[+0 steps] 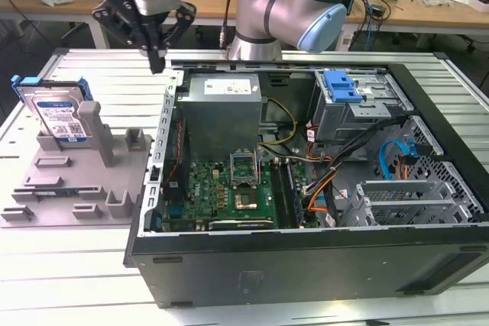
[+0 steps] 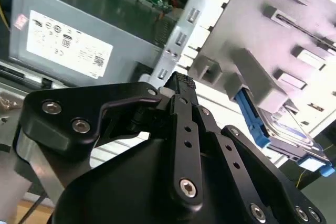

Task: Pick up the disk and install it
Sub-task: 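Reach for the disk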

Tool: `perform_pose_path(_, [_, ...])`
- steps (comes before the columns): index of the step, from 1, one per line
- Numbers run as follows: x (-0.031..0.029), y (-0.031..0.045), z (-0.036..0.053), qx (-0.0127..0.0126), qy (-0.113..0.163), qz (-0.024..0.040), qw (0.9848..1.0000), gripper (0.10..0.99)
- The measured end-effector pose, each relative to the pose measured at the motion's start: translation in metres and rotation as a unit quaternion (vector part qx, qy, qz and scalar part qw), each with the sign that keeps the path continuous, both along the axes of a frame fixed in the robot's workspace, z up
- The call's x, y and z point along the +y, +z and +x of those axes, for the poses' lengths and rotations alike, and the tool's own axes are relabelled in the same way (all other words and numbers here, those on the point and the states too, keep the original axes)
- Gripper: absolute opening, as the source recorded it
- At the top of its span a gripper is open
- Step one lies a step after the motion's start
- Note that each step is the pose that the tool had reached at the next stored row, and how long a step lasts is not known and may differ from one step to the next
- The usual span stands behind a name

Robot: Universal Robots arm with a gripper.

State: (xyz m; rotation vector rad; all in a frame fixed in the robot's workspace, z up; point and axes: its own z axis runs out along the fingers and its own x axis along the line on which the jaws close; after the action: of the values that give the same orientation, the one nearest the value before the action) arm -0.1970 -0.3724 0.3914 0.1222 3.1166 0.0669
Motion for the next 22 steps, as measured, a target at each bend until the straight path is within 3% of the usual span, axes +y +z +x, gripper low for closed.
perform_pose_path(3, [0.0006, -0.0006, -0.0212, 0.0000, 0.000, 0.0000, 1.0000, 0.106])
perform_pose_path(7, [0.0024, -0.0008, -0.0367, -0.0001, -0.001, 0.0000, 1.0000, 0.106])
perform_pose_path(11, [0.0082, -0.0010, -0.0521, 0.0000, -0.001, 0.0000, 1.0000, 0.106])
perform_pose_path(13, [0.0146, -0.0013, -0.0647, -0.0001, -0.001, 0.0000, 1.0000, 0.106])
perform_pose_path(22, [0.0342, -0.0021, -0.1040, 0.0000, -0.002, 0.0000, 1.0000, 0.106])
